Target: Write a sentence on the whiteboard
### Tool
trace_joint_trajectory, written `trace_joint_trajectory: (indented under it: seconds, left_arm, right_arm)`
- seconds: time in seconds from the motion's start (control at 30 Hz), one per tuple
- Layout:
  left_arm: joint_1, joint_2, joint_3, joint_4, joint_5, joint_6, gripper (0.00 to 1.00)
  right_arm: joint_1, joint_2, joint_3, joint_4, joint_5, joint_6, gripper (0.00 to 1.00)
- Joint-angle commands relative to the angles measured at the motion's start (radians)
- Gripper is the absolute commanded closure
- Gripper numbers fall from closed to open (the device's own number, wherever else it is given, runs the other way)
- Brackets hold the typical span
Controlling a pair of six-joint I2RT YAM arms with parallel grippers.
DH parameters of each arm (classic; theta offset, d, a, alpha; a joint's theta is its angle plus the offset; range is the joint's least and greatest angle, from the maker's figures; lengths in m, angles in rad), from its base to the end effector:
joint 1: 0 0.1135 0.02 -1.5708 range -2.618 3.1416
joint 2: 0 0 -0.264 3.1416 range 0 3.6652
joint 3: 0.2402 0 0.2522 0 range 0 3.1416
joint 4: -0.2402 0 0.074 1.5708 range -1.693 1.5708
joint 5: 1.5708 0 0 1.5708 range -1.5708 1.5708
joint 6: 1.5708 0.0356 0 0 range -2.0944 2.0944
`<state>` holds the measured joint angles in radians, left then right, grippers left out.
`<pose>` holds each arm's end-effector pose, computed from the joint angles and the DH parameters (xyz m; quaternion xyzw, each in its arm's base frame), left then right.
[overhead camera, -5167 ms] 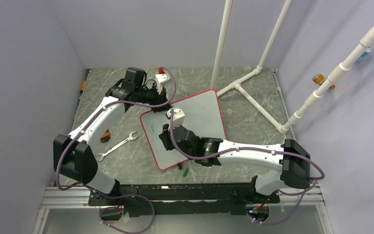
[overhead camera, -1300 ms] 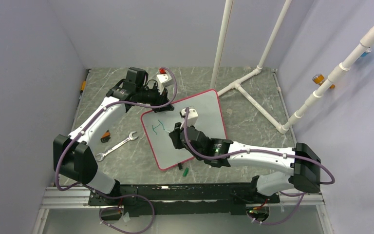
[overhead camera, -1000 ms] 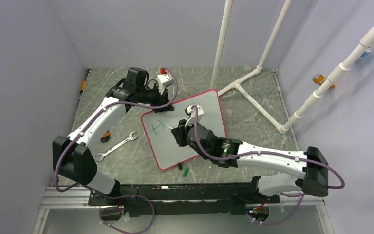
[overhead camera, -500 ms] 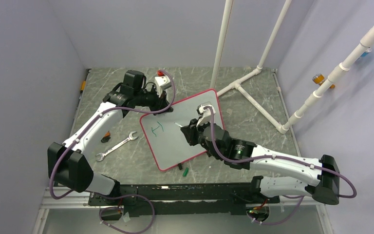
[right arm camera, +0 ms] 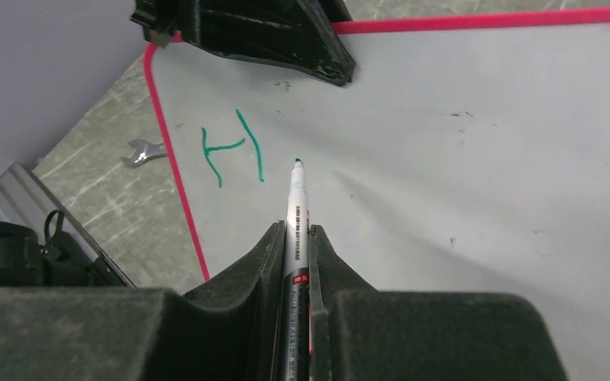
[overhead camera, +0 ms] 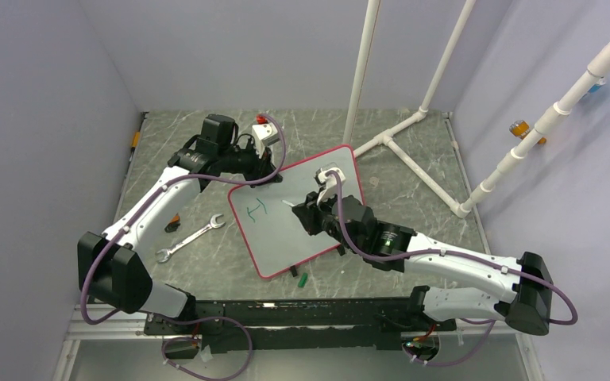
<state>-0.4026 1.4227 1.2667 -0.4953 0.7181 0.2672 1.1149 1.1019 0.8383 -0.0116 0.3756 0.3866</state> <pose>0.2784 -0.1440 0.3347 0.4230 0.7412 -0.3423 0.3932 0.1244 0.2240 0.3140 -0.1737 0.7721 0.2956 0.5350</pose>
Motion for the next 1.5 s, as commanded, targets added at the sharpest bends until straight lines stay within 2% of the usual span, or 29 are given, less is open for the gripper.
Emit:
trace_joint_trajectory:
  seconds: [0.0,0.6,1.03,1.47]
  left_arm:
    - [-0.006,-0.006,0.009,-0.026,-0.086,0.067,1.00]
    - [-0.007,-0.021,0.005,-0.020,-0.088,0.064,1.00]
    - [-0.007,-0.030,0.004,-0.018,-0.075,0.060,1.00]
    - [-0.007,-0.040,0.001,-0.017,-0.076,0.060,1.00]
  right_arm:
    - [-0.002,-0.008,-0.006,0.108,-0.045,-0.052,1.00]
    - [-0.060,0.108,0.065,0.157,-0.141,-0.042,1.00]
    - [-0.064,0.186,0.110,0.141,-0.157,-0.028,1.00]
    - [-0.064,0.151,0.023,0.110,-0.161,0.028,1.00]
